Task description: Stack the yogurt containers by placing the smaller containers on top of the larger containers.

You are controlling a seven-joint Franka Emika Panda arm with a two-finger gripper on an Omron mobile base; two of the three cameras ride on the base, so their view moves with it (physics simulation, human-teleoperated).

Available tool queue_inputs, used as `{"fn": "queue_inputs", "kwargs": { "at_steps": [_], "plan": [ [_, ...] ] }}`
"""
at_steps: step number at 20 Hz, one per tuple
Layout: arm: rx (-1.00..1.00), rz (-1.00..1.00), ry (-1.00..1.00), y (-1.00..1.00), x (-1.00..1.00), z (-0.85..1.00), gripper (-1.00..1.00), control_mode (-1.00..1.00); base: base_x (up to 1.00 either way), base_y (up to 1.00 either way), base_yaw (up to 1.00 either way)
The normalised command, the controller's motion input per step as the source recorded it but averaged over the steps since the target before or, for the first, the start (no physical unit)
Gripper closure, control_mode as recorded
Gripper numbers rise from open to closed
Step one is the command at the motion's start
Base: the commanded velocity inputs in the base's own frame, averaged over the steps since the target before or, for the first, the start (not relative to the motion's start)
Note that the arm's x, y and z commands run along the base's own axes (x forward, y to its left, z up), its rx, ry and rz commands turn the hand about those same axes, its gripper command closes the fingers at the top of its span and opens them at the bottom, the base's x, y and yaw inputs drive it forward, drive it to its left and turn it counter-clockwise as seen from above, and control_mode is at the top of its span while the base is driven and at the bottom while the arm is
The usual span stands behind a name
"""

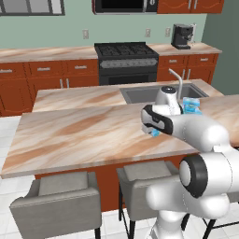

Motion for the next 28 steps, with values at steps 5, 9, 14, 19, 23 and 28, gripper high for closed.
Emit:
{"fn": "queue_inputs", "kwargs": {
  "at_steps": [5, 9, 14, 19, 23, 28],
  "plan": [
    [0.00, 0.00, 0.00, -0.03, 0.19, -0.04, -1.00, -1.00, 0.00, 0.00, 0.00],
    [0.00, 0.00, 0.00, -0.04, 0.14, -0.02, -1.00, -1.00, 0.00, 0.00, 0.00],
    [0.00, 0.00, 0.00, -0.03, 0.06, -0.05, -1.00, -1.00, 0.00, 0.00, 0.00],
    [0.00, 0.00, 0.01, 0.00, 0.00, -0.11, -1.00, -1.00, 0.00, 0.00, 0.00],
    [0.00, 0.00, 0.01, 0.00, 0.00, -0.14, -1.00, -1.00, 0.00, 0.00, 0.00],
    [0.00, 0.00, 0.00, 0.00, 0.00, -0.12, -1.00, -1.00, 0.00, 0.00, 0.00]
  ]
}}
